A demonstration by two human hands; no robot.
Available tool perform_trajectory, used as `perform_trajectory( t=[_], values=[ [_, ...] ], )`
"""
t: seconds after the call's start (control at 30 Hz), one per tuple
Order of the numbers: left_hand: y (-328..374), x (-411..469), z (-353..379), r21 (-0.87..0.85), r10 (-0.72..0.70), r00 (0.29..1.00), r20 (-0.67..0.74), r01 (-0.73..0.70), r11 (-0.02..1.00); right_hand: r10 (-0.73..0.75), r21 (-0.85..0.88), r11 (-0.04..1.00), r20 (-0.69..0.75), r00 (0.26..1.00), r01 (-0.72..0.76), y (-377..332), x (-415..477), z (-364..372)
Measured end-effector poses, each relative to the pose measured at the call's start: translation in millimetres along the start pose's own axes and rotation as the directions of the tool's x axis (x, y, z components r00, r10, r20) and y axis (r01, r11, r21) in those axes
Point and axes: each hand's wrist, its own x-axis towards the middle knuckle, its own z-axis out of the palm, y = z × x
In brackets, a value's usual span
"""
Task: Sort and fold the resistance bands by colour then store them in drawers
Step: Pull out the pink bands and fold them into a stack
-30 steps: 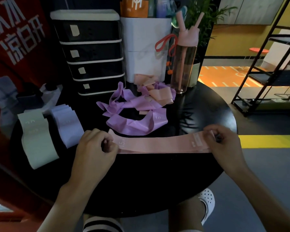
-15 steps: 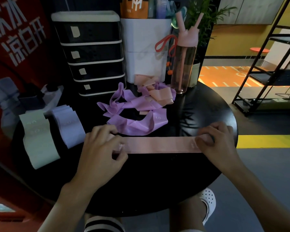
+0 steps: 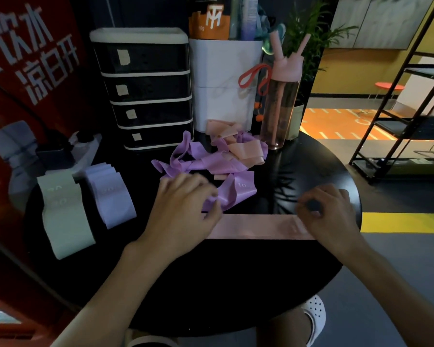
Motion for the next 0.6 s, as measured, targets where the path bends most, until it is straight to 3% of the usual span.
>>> perform_trajectory(
  t=[0.23,0.47,0.6],
  values=[
    [0,63,48,0.072,-0.157,0.953,0.261,0.143,0.987,-0.066,0.149,0.987,0.068,0.996,0.055,-39,78,17],
    [-14,45,78,0.117,-0.149,0.927,0.344,0.115,0.986,-0.113,0.070,0.992,0.106,0.988,0.106,-57,152,62],
    [-13,45,82,0.132,-0.175,0.941,0.290,0.142,0.981,-0.167,0.007,0.986,0.089,0.982,0.167,-72,185,85]
  ],
)
